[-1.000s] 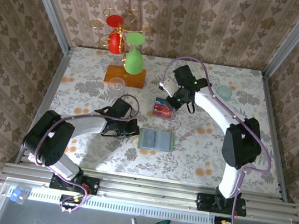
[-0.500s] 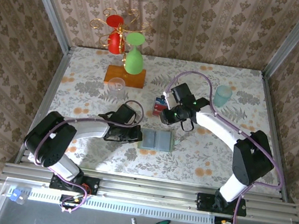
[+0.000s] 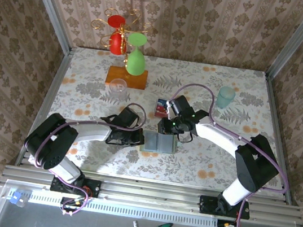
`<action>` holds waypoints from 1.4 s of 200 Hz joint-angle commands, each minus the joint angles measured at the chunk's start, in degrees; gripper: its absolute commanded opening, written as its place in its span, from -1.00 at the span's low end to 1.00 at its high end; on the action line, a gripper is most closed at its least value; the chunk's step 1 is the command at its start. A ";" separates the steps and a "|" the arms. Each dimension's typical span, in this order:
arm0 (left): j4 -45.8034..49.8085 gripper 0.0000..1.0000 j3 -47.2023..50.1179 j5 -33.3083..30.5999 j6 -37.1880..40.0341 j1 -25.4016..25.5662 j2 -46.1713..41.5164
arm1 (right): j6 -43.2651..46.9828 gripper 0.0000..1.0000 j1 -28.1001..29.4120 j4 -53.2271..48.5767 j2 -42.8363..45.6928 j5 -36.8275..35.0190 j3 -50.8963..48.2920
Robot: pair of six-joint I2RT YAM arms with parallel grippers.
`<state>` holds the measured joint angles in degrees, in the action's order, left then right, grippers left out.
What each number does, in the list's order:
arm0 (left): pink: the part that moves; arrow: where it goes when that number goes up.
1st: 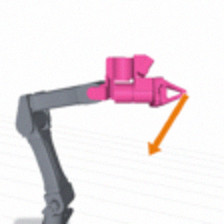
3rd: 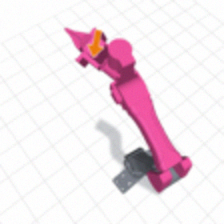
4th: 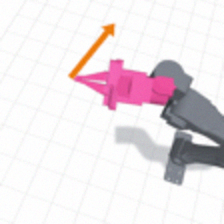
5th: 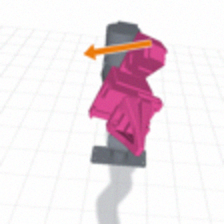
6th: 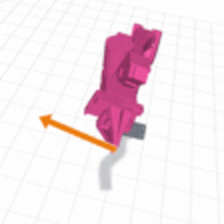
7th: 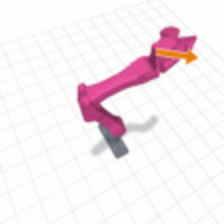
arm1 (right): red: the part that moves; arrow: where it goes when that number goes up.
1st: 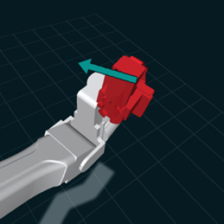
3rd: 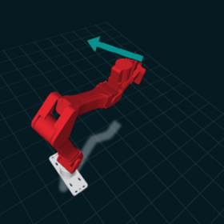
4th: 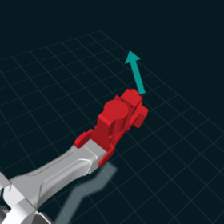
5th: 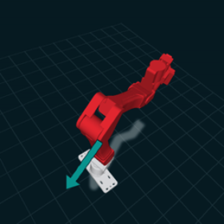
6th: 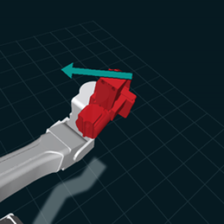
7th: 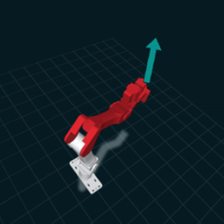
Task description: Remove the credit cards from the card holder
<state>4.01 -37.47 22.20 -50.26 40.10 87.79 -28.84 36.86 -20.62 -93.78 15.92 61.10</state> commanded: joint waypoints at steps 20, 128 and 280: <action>1.29 -0.98 0.46 -1.99 -0.63 0.23 -2.82 | -8.22 -0.64 1.34 5.58 2.74 1.88 -3.20; -0.07 -1.00 -0.54 -0.26 1.14 -1.98 0.50 | -15.09 -0.65 3.02 3.23 -2.50 4.40 -2.04; -0.30 -1.00 1.79 0.04 0.66 -2.22 1.07 | -16.38 -0.37 4.82 3.14 -9.51 5.22 0.77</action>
<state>2.81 -36.99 21.85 -50.06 38.44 88.55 -43.97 41.32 -16.45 -101.71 20.23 60.20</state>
